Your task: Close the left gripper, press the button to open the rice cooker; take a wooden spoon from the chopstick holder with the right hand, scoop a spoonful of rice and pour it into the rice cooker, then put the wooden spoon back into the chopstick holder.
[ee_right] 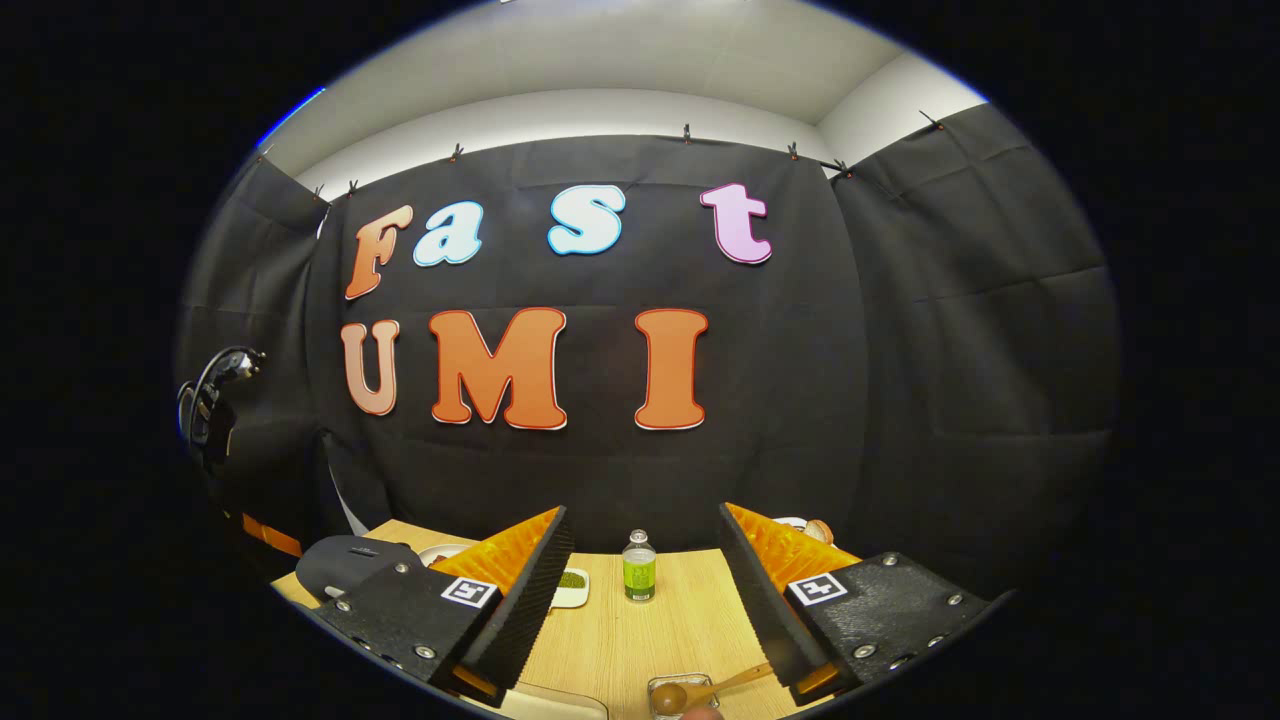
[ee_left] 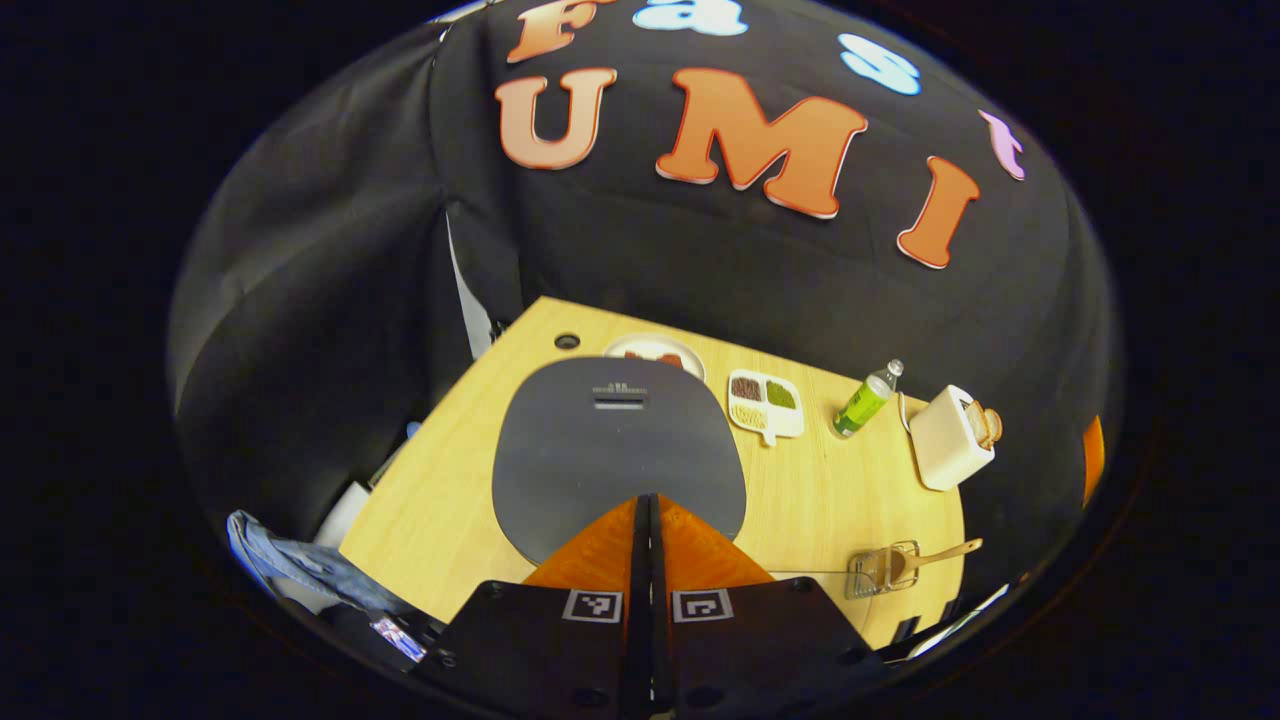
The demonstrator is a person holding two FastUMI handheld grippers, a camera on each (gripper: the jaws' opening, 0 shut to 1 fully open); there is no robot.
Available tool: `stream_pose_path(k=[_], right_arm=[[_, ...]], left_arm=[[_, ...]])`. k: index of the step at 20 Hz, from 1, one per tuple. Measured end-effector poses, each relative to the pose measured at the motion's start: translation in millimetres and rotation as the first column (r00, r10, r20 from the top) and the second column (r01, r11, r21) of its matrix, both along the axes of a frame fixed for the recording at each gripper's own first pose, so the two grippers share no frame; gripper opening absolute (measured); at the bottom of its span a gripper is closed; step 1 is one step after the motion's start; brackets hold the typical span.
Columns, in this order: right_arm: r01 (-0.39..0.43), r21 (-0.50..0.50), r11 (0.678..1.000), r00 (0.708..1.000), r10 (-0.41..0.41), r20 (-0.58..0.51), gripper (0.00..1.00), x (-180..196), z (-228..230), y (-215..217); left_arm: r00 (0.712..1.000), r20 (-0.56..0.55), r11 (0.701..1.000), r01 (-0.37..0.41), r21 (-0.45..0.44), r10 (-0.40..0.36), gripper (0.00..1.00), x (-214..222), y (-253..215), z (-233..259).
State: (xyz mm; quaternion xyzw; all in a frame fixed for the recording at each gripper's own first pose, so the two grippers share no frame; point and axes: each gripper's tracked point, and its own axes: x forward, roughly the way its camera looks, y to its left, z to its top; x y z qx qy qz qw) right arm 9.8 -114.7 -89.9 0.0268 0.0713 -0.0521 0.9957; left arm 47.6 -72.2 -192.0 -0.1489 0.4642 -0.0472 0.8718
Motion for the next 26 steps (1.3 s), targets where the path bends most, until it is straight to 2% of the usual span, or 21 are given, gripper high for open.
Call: stream_pose_path(k=[1, 2, 3, 4, 5, 6, 7, 8, 9, 10, 11, 12, 13, 14, 15, 21, 22, 23, 24, 26], right_arm=[[0.0, -0.001, 1.0, 1.0, 0.0, -0.003, 0.9, 1.2, -1.6, -1.0], [0.0, -0.003, 1.0, 1.0, 0.0, -0.008, 0.9, 0.2, -4.8, -2.3], [0.002, -0.004, 1.0, 1.0, -0.002, -0.015, 0.9, -0.8, -8.5, -4.7], [0.004, -0.007, 1.0, 1.0, -0.004, -0.025, 0.9, -0.5, -11.9, -6.0], [0.005, -0.009, 1.0, 0.999, -0.005, -0.035, 0.9, -1.5, -16.2, -8.4], [0.003, -0.012, 1.0, 0.999, -0.004, -0.041, 0.9, -2.1, -19.0, -9.9], [0.005, -0.017, 1.0, 0.999, -0.006, -0.043, 0.9, -2.1, -20.9, -12.0], [0.005, -0.025, 1.0, 0.999, -0.007, -0.048, 0.9, -2.5, -23.8, -13.8], [0.008, -0.032, 0.999, 0.998, -0.01, -0.055, 0.9, -3.6, -27.3, -15.2], [0.008, -0.037, 0.999, 0.998, -0.011, -0.063, 0.9, -2.9, -30.3, -16.1], [0.009, -0.04, 0.999, 0.997, -0.012, -0.072, 0.9, -4.1, -34.3, -16.8], [0.011, -0.04, 0.999, 0.997, -0.014, -0.079, 0.9, -5.4, -37.3, -18.2], [0.015, -0.04, 0.999, 0.996, -0.018, -0.085, 0.9, -6.4, -39.0, -20.2], [0.022, -0.041, 0.999, 0.996, -0.025, -0.087, 0.9, -6.8, -41.1, -22.1], [0.024, -0.041, 0.999, 0.995, -0.028, -0.091, 0.9, -6.9, -43.0, -23.3], [0.042, -0.037, 0.998, 0.991, -0.047, -0.124, 0.9, -3.6, -56.9, -25.2], [0.044, -0.038, 0.998, 0.99, -0.048, -0.13, 0.9, -3.2, -59.1, -25.5], [0.043, -0.038, 0.998, 0.99, -0.047, -0.134, 0.91, -1.8, -61.5, -24.9], [0.04, -0.04, 0.998, 0.989, -0.045, -0.139, 0.91, -1.4, -63.2, -23.5], [0.037, -0.041, 0.998, 0.988, -0.043, -0.151, 0.91, -1.0, -67.5, -23.5]], left_arm=[[1.0, -0.029, 1.0, 0.008, -0.007, -0.008, 0.0, 0.9, 0.9, -4.4], [0.999, -0.048, 1.0, 0.018, -0.017, -0.019, 0.0, 4.8, 0.4, -6.2], [0.996, -0.083, 0.999, 0.023, -0.024, -0.025, 0.05, 3.5, -0.2, -11.3], [0.993, -0.112, 0.999, 0.026, -0.034, -0.029, 0.0, 5.1, -0.2, -14.8], [0.988, -0.148, 0.998, 0.029, -0.047, -0.036, 0.0, 4.7, -2.2, -20.1], [0.982, -0.182, 0.998, 0.033, -0.057, -0.043, 0.05, 5.2, -2.7, -25.1], [0.975, -0.217, 0.997, 0.042, -0.063, -0.055, 0.05, 4.2, -4.1, -32.4], [0.966, -0.251, 0.997, 0.043, -0.07, -0.06, 0.0, 3.5, -5.7, -37.7], [0.958, -0.279, 0.996, 0.044, -0.084, -0.066, 0.05, 4.7, -8.6, -44.6], [0.949, -0.307, 0.995, 0.044, -0.094, -0.071, 0.05, 4.8, -10.9, -49.9], [0.939, -0.334, 0.993, 0.045, -0.106, -0.079, 0.0, 2.8, -13.5, -54.0], [0.929, -0.361, 0.992, 0.044, -0.118, -0.084, 0.0, 3.0, -16.1, -59.2], [0.921, -0.38, 0.991, 0.041, -0.125, -0.086, 0.05, 0.9, -17.3, -63.0], [0.92, -0.384, 0.993, 0.036, -0.117, -0.079, 0.05, 3.9, -15.5, -66.5], [0.918, -0.389, 0.993, 0.032, -0.111, -0.073, 0.0, 6.1, -13.1, -70.8], [0.903, -0.425, 0.995, 0.018, -0.099, -0.059, 0.0, 7.6, -9.2, -86.8], [0.912, -0.407, 0.996, 0.017, -0.092, -0.053, 0.0, 11.8, -8.0, -82.9], [0.909, -0.414, 0.996, 0.022, -0.09, -0.057, 0.0, 11.6, -6.5, -89.3], [0.905, -0.421, 0.996, 0.014, -0.087, -0.05, 0.05, 12.5, -5.5, -85.2], [0.896, -0.443, 0.996, 0.006, -0.086, -0.044, 0.05, 11.0, -7.5, -89.1]])
